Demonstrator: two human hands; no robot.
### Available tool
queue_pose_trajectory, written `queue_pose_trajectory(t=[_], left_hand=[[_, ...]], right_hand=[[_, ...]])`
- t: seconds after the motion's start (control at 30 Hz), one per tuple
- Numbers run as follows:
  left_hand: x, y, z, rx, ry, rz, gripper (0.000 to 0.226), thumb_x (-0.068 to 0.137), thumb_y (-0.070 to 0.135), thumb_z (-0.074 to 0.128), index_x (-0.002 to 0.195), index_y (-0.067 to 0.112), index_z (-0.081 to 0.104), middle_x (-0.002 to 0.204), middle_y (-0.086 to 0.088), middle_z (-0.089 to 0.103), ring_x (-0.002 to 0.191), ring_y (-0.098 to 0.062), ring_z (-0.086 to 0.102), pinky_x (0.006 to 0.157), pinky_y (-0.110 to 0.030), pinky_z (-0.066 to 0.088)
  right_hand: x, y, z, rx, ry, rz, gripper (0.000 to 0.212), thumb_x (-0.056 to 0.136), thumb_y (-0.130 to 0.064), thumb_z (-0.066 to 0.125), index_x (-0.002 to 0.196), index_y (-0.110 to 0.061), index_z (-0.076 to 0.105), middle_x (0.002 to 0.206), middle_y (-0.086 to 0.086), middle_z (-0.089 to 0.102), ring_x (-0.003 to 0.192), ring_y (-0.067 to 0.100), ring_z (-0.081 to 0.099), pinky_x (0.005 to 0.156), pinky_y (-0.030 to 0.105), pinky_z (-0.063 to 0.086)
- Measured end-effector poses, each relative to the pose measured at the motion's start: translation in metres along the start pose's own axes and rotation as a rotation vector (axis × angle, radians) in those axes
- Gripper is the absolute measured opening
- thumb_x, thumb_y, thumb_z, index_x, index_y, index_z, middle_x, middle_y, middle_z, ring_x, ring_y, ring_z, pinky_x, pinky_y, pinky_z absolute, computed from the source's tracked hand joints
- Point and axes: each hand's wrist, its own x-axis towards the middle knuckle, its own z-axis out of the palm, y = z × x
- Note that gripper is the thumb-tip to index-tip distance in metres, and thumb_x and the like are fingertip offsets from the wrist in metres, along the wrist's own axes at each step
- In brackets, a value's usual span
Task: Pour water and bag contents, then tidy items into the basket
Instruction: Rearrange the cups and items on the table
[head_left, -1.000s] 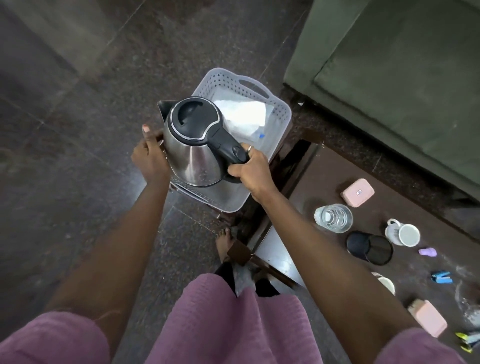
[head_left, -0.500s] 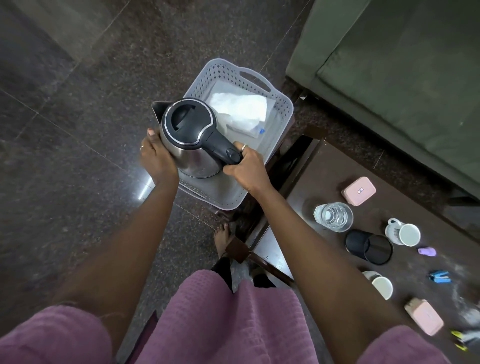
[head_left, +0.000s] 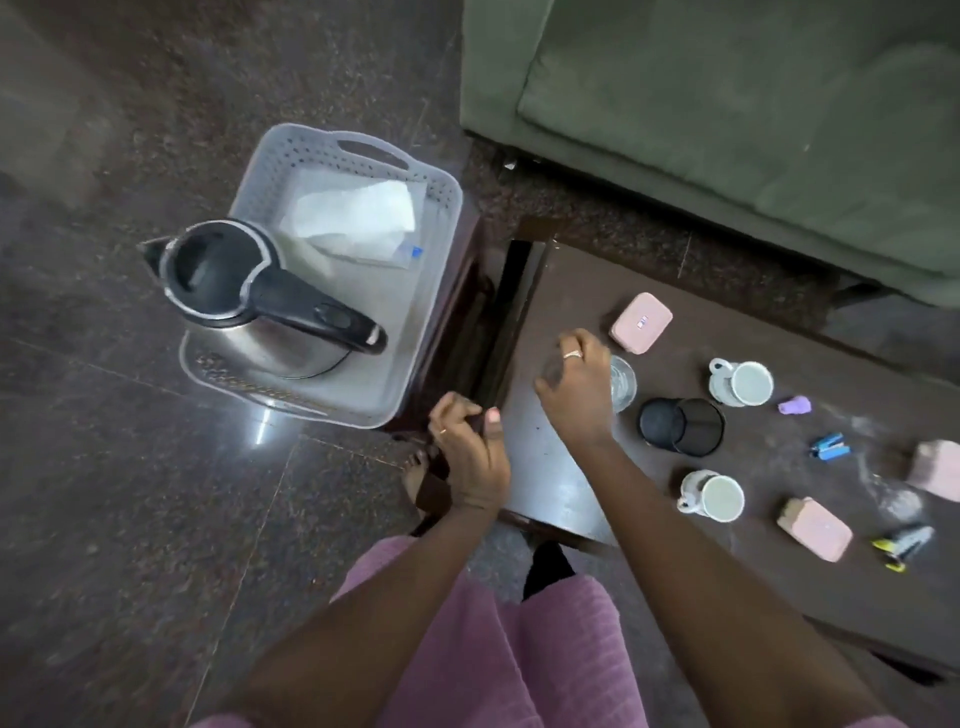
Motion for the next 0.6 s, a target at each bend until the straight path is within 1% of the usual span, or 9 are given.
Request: queue_pose_trajectory(t=[0.03, 0.13, 0.2, 0.27, 0.33, 0.4, 0.43, 0.5, 0.6], left_hand=[[-0.003, 0.001, 0.014, -0.01, -0.094, -0.007, 0.033, 0.087, 0.023, 0.042, 0.084, -0.008, 0.052, 0.096, -0.03, 0.051, 0.09, -0.045, 0.049, 0.087, -0.037, 0.037], [0.0, -0.002, 0.049, 0.001, -0.312, -0.076, 0.028, 0.093, 0.016, 0.045, 0.109, -0.007, 0.05, 0.114, -0.022, 0.05, 0.107, -0.035, 0.047, 0.096, -0.043, 0.038], [0.006, -0.008, 0.072, 0.036, -0.37, -0.112, 0.026, 0.096, 0.012, 0.046, 0.118, -0.001, 0.048, 0.116, -0.018, 0.054, 0.111, -0.032, 0.049, 0.099, -0.043, 0.038], [0.011, -0.015, 0.085, 0.077, -0.389, -0.145, 0.029, 0.097, 0.012, 0.045, 0.124, 0.001, 0.047, 0.121, -0.018, 0.056, 0.114, -0.031, 0.052, 0.103, -0.042, 0.039], [0.005, -0.018, 0.104, 0.092, -0.398, -0.191, 0.032, 0.098, 0.014, 0.044, 0.127, 0.001, 0.046, 0.126, -0.018, 0.056, 0.119, -0.028, 0.053, 0.106, -0.034, 0.037], [-0.003, -0.02, 0.118, 0.106, -0.38, -0.207, 0.032, 0.099, 0.017, 0.042, 0.128, 0.004, 0.046, 0.128, -0.015, 0.056, 0.12, -0.025, 0.052, 0.099, -0.019, 0.032], [-0.008, -0.021, 0.125, 0.119, -0.352, -0.205, 0.032, 0.099, 0.018, 0.041, 0.128, 0.005, 0.047, 0.128, -0.015, 0.057, 0.119, -0.025, 0.052, 0.093, -0.016, 0.031], [-0.017, -0.018, 0.139, 0.137, -0.254, -0.224, 0.03, 0.099, 0.018, 0.041, 0.125, 0.006, 0.049, 0.124, -0.015, 0.06, 0.114, -0.025, 0.055, 0.087, -0.017, 0.033], [-0.028, -0.006, 0.154, 0.094, -0.104, -0.226, 0.026, 0.099, 0.018, 0.04, 0.121, 0.007, 0.052, 0.112, -0.012, 0.067, 0.103, -0.023, 0.06, 0.078, -0.015, 0.036]], right_hand=[[0.004, 0.018, -0.001, -0.096, -0.041, 0.08, 0.059, 0.073, -0.021, 0.071, 0.126, -0.008, 0.05, 0.134, 0.017, 0.043, 0.123, 0.038, 0.039, 0.104, 0.043, 0.033], [0.017, 0.058, 0.005, -0.29, -0.191, 0.228, 0.087, 0.067, -0.039, 0.078, 0.14, -0.032, 0.03, 0.149, 0.014, 0.02, 0.134, 0.041, 0.023, 0.106, 0.053, 0.028], [0.024, 0.079, 0.012, -0.338, -0.288, 0.21, 0.091, 0.068, -0.041, 0.077, 0.142, -0.041, 0.023, 0.152, 0.014, 0.013, 0.136, 0.044, 0.018, 0.106, 0.057, 0.028], [0.026, 0.087, 0.018, -0.371, -0.382, 0.183, 0.092, 0.069, -0.04, 0.078, 0.141, -0.043, 0.021, 0.154, 0.015, 0.01, 0.137, 0.045, 0.016, 0.105, 0.059, 0.029], [0.029, 0.102, 0.019, -0.364, -0.424, 0.142, 0.087, 0.071, -0.033, 0.077, 0.14, -0.041, 0.024, 0.15, 0.016, 0.014, 0.132, 0.045, 0.024, 0.102, 0.057, 0.036], [0.034, 0.11, 0.018, -0.323, -0.418, 0.059, 0.077, 0.076, -0.021, 0.072, 0.138, -0.038, 0.028, 0.143, 0.017, 0.021, 0.122, 0.043, 0.033, 0.095, 0.05, 0.044], [0.036, 0.114, 0.015, -0.298, -0.413, 0.018, 0.074, 0.078, -0.016, 0.068, 0.137, -0.037, 0.03, 0.141, 0.017, 0.023, 0.118, 0.042, 0.035, 0.092, 0.049, 0.046], [0.036, 0.121, 0.006, -0.255, -0.42, -0.027, 0.071, 0.078, -0.011, 0.065, 0.136, -0.036, 0.032, 0.136, 0.016, 0.027, 0.114, 0.041, 0.037, 0.088, 0.049, 0.048], [0.031, 0.132, -0.019, -0.171, -0.404, -0.057, 0.077, 0.071, -0.015, 0.072, 0.134, -0.037, 0.034, 0.129, 0.014, 0.03, 0.109, 0.039, 0.038, 0.085, 0.049, 0.049]])
